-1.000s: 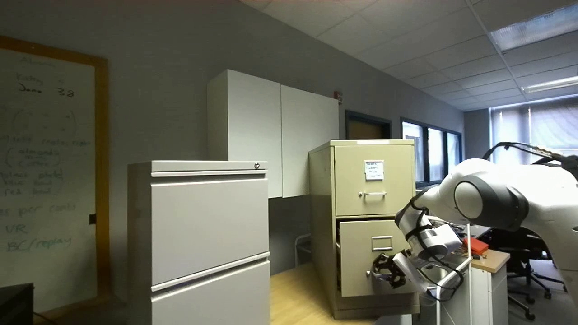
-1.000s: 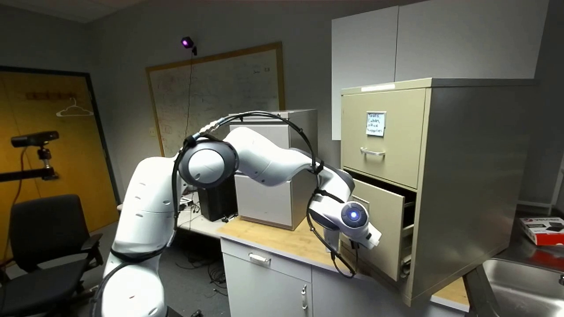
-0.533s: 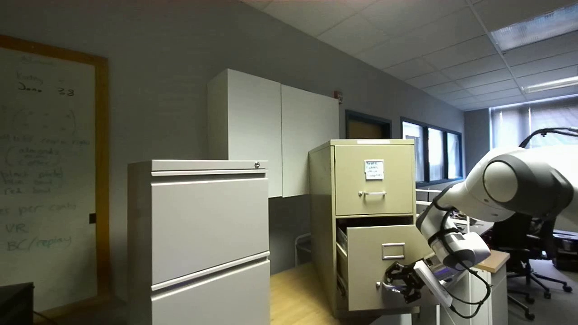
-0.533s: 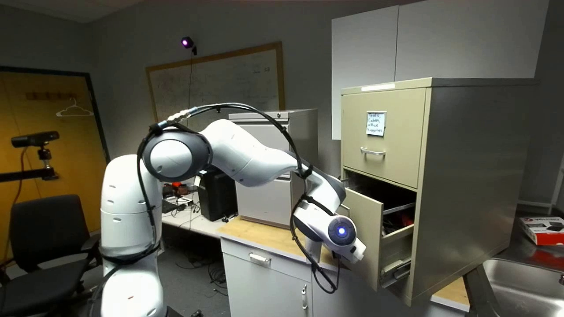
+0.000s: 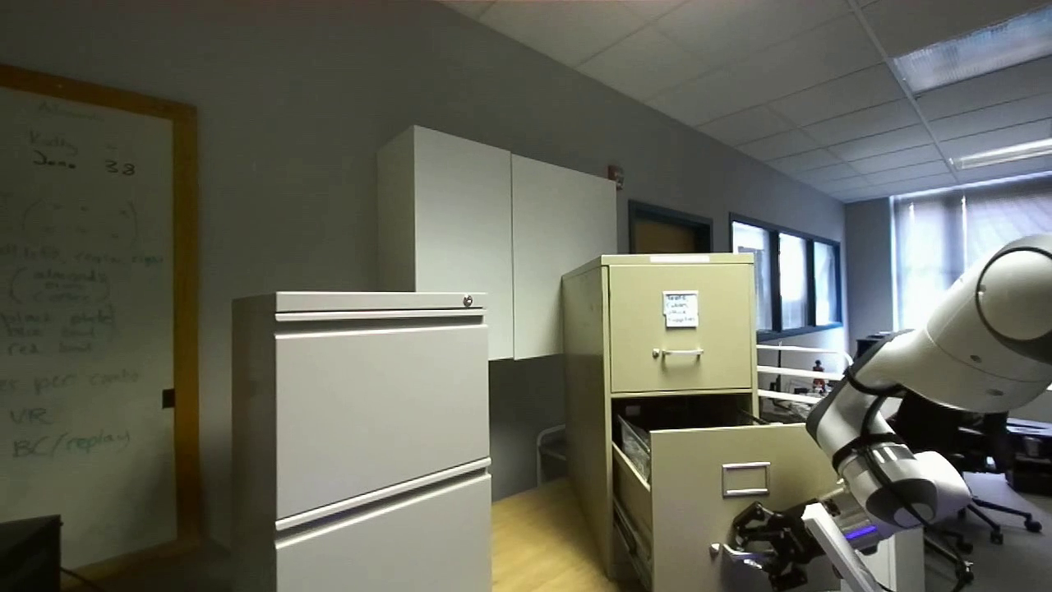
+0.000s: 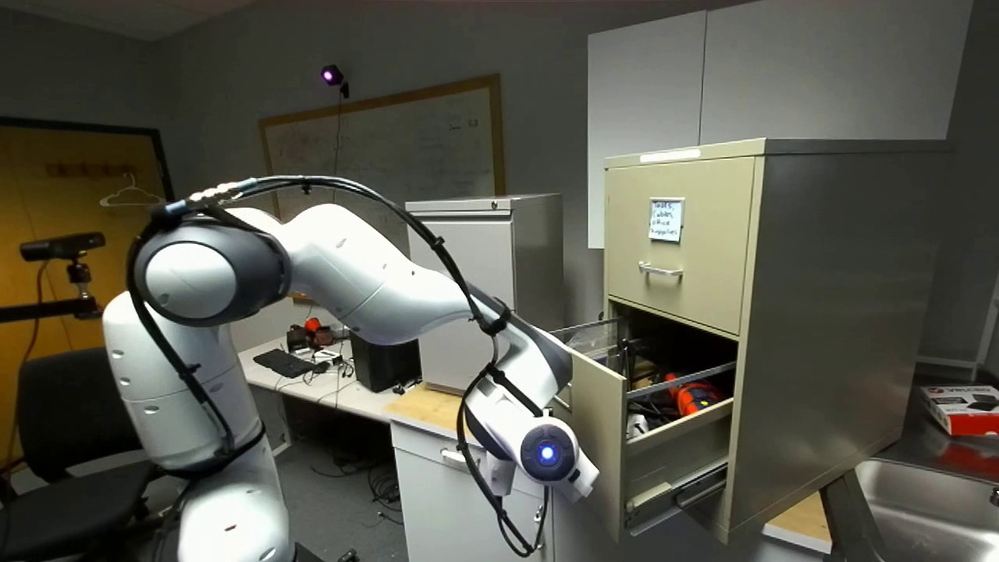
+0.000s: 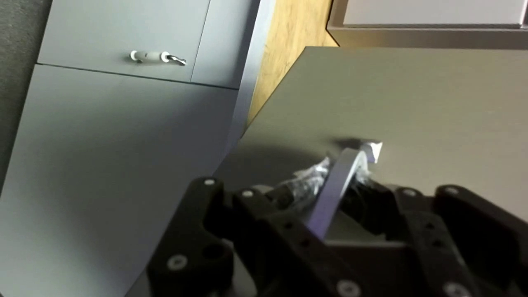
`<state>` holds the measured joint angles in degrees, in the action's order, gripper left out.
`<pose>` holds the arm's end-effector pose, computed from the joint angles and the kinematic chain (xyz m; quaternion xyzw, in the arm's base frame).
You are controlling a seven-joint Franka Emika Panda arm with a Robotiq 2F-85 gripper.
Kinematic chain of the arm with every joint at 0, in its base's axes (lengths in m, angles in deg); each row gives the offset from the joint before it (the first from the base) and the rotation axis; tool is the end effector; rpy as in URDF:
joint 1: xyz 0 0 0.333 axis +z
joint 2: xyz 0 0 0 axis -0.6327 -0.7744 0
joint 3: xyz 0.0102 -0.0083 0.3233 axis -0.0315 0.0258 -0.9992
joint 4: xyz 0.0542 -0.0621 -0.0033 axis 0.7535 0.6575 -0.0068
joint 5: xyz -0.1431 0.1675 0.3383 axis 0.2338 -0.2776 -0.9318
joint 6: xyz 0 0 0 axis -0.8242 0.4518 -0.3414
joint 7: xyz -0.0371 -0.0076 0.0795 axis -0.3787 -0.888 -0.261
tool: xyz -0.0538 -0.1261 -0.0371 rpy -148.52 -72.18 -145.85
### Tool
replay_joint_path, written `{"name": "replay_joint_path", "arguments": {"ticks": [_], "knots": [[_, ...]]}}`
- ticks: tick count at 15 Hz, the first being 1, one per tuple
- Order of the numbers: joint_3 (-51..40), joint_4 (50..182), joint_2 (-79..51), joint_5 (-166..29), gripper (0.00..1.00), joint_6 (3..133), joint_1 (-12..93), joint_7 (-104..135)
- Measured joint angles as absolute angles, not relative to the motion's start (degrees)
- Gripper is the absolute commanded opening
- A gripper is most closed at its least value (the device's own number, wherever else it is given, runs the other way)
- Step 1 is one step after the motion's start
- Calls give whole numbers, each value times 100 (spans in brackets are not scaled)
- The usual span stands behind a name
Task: Open the bottom drawer on the beige filing cabinet
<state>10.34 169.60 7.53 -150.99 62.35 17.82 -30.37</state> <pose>0.3812 -0.2599 0.2793 -0.7566 0.4500 -0.2407 0.4087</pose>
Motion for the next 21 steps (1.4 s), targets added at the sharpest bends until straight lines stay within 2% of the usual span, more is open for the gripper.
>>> {"name": "replay_joint_path", "arguments": {"ticks": [4, 5, 6, 7, 9, 16, 21], "knots": [[1185, 17752, 1437, -14919, 5, 6120, 1655, -3126], [1228, 17946, 1603, -14859, 8, 6059, 1600, -3161], [1281, 18142, 1770, -14783, 34, 5968, 1531, -3213], [1335, 18333, 1930, -14685, 35, 5855, 1439, -3262], [1536, 18435, 1946, -14268, 47, 5426, 1294, -3406], [1879, 18214, 1573, -13124, 100, 4704, 1061, -3321], [1955, 18215, 1613, -12523, 100, 4817, 942, -3103]]}}
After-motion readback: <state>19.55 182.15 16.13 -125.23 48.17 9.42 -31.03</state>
